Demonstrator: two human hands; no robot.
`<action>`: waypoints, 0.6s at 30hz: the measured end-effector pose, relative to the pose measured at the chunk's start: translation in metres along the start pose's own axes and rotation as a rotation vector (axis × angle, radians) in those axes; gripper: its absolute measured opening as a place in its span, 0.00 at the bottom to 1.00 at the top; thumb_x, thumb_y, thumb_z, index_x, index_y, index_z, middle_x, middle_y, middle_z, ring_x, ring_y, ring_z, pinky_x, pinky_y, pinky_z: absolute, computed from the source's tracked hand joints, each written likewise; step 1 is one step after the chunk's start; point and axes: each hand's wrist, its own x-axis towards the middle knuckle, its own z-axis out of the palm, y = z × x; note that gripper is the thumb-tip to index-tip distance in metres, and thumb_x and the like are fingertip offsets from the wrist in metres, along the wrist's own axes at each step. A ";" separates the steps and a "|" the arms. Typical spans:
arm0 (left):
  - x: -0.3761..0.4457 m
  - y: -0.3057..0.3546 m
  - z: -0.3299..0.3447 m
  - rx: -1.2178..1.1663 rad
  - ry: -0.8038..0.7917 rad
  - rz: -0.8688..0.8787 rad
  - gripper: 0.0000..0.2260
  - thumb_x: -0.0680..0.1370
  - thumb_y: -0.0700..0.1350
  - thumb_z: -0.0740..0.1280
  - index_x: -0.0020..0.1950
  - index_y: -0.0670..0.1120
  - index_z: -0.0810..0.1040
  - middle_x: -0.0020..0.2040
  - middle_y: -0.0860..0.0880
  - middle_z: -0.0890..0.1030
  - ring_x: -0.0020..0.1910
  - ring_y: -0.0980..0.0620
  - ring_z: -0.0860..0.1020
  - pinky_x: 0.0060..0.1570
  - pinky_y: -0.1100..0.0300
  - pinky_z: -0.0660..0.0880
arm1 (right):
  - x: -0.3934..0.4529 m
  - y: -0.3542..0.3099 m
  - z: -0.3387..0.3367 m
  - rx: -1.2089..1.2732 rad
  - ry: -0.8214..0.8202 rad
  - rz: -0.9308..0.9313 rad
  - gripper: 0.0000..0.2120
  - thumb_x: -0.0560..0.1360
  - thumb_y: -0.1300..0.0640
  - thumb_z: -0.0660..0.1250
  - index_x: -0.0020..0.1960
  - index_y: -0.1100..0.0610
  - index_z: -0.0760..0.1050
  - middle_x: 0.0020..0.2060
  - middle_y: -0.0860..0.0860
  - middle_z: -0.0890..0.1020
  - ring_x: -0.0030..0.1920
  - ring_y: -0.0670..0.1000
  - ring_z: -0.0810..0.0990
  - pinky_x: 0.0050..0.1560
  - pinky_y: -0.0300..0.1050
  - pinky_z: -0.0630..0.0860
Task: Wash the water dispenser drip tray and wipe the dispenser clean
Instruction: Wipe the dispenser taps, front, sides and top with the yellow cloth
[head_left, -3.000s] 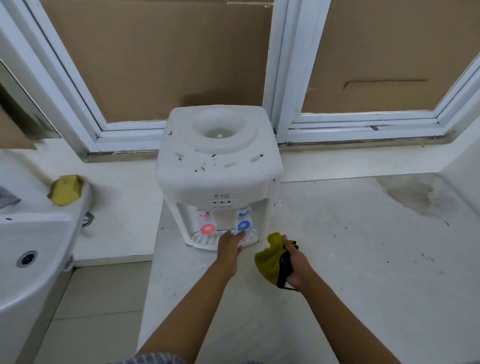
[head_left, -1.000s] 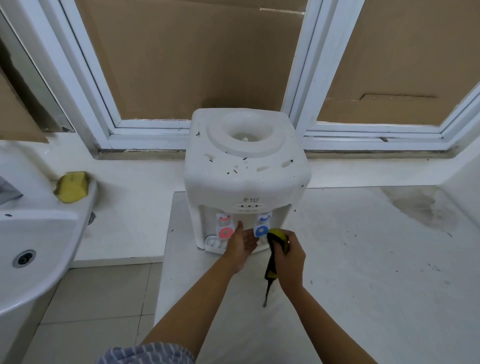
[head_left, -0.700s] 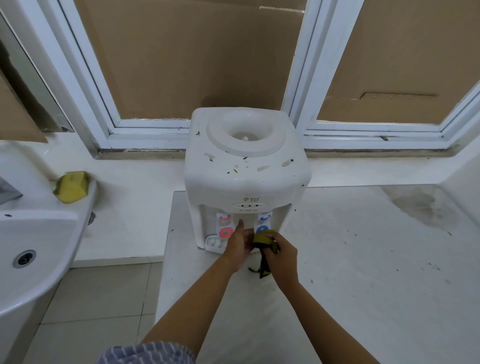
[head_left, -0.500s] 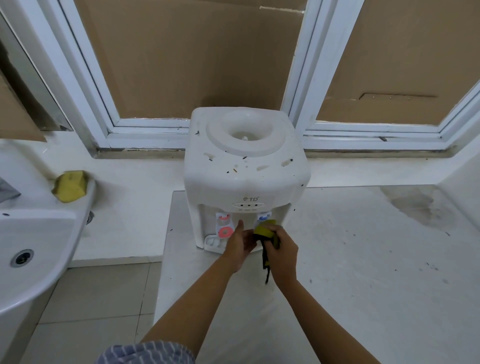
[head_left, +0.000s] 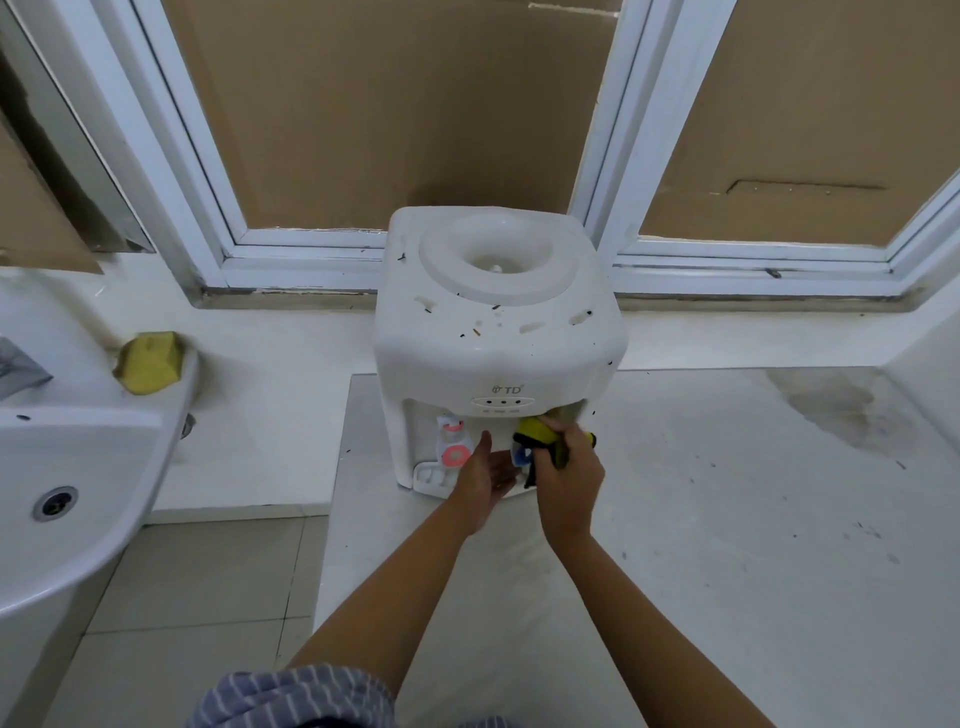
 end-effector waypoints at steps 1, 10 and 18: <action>0.000 0.000 0.000 -0.009 -0.009 0.009 0.24 0.83 0.57 0.51 0.47 0.41 0.79 0.47 0.43 0.80 0.49 0.48 0.77 0.61 0.55 0.72 | 0.002 -0.001 0.002 -0.048 -0.035 -0.044 0.16 0.69 0.74 0.68 0.49 0.56 0.79 0.43 0.48 0.80 0.44 0.42 0.74 0.46 0.35 0.72; -0.003 0.001 -0.002 0.028 -0.082 0.010 0.27 0.83 0.58 0.48 0.53 0.40 0.79 0.53 0.40 0.80 0.57 0.44 0.77 0.65 0.54 0.70 | 0.008 -0.001 0.005 -0.113 -0.050 0.007 0.12 0.71 0.74 0.62 0.44 0.59 0.76 0.38 0.48 0.77 0.45 0.54 0.76 0.45 0.31 0.71; 0.001 0.000 -0.004 0.023 -0.031 0.010 0.26 0.83 0.60 0.50 0.53 0.42 0.78 0.53 0.42 0.80 0.58 0.44 0.76 0.69 0.52 0.68 | 0.014 -0.002 -0.006 -0.167 -0.149 -0.058 0.16 0.73 0.74 0.61 0.47 0.53 0.76 0.38 0.43 0.74 0.46 0.50 0.72 0.45 0.27 0.67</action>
